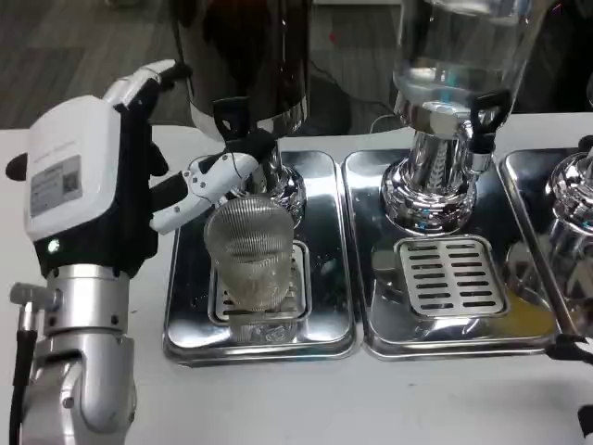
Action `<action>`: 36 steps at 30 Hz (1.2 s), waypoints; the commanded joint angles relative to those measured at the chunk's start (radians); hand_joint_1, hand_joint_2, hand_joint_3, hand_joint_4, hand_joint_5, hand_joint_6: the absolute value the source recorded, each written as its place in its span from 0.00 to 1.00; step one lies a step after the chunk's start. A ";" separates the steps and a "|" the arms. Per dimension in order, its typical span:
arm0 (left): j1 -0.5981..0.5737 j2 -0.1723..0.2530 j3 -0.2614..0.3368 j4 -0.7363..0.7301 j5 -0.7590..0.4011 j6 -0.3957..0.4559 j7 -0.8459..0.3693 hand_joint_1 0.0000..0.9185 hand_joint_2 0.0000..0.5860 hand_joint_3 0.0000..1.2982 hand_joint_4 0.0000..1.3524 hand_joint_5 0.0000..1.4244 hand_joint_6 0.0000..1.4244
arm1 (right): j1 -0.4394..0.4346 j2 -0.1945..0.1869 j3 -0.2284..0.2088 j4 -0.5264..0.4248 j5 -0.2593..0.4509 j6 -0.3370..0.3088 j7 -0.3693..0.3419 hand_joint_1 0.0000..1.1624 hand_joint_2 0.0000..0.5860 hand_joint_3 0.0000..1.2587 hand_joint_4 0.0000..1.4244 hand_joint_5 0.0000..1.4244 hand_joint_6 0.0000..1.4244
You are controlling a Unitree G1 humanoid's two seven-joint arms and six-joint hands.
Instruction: Grasp the cup under the faucet to collect the drink, then remove the cup.
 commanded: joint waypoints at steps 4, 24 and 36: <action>-0.035 -0.012 -0.008 -0.005 -0.026 0.001 -0.063 0.05 0.08 0.26 0.22 0.65 0.78 | 0.010 0.001 -0.001 -0.003 0.004 -0.001 -0.003 0.40 0.77 0.24 0.13 0.08 0.02; 0.034 -0.037 -0.040 -0.097 -0.029 -0.025 -0.092 0.05 0.10 0.43 0.41 0.82 0.92 | 0.014 -0.002 0.002 0.017 0.019 -0.025 0.002 0.40 0.76 0.24 0.13 0.08 0.02; 0.130 -0.040 -0.039 -0.119 -0.029 -0.046 -0.088 0.03 0.10 0.45 0.43 0.83 0.94 | 0.027 -0.010 0.004 0.003 0.051 -0.037 0.014 0.40 0.76 0.24 0.13 0.09 0.02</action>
